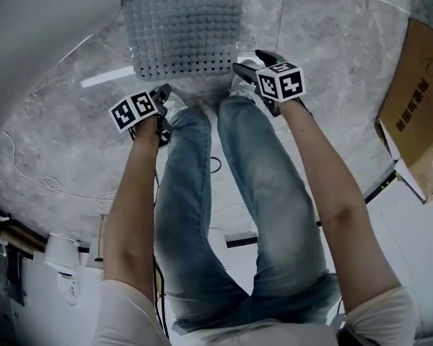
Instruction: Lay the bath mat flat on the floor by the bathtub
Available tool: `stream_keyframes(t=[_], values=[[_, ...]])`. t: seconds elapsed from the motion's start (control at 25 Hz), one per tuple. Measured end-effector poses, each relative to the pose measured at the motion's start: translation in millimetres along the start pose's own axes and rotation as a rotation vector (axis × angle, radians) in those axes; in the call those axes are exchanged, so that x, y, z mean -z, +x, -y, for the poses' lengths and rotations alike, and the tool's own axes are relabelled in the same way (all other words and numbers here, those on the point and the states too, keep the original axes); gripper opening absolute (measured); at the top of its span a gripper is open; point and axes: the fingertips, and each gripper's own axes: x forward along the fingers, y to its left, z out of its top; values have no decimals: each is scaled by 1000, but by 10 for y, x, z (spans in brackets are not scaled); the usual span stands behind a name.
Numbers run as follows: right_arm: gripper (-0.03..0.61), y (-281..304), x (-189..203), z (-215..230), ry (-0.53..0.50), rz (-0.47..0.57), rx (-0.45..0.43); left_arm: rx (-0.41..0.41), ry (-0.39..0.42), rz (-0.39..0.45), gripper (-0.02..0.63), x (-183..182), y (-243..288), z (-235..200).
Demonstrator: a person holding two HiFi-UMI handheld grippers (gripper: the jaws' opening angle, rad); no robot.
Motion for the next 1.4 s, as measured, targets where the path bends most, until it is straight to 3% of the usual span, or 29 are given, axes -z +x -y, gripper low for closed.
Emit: stream_keyframes(t=[0.2, 0.28, 0.36, 0.48, 0.6, 0.76, 0.92, 1.08, 1.4], values=[[360, 18, 85, -80, 22, -13, 4, 43, -70, 45, 223, 69, -142, 125], [346, 32, 112, -104, 8, -21, 17, 47, -89, 84, 131, 77, -247, 179], [239, 55, 165, -96, -17, -34, 46, 57, -85, 109, 46, 123, -328, 249], [116, 179, 305, -91, -35, -67, 61, 86, -58, 99, 24, 223, -356, 340], [58, 379, 417, -112, -33, -98, 60, 99, -38, 70, 17, 276, -349, 316], [52, 727, 538, -22, 8, -115, 65, 102, -4, 22, 17, 273, -296, 209], [52, 978, 712, 153, 51, -156, 137, 100, 76, -30, 17, 246, -304, 79], [52, 1153, 790, 254, 79, -161, 167, 102, 66, -26, 17, 137, -342, -51], [48, 1344, 833, 283, -9, -248, 242, 109, 92, -30, 17, -66, -343, -85]])
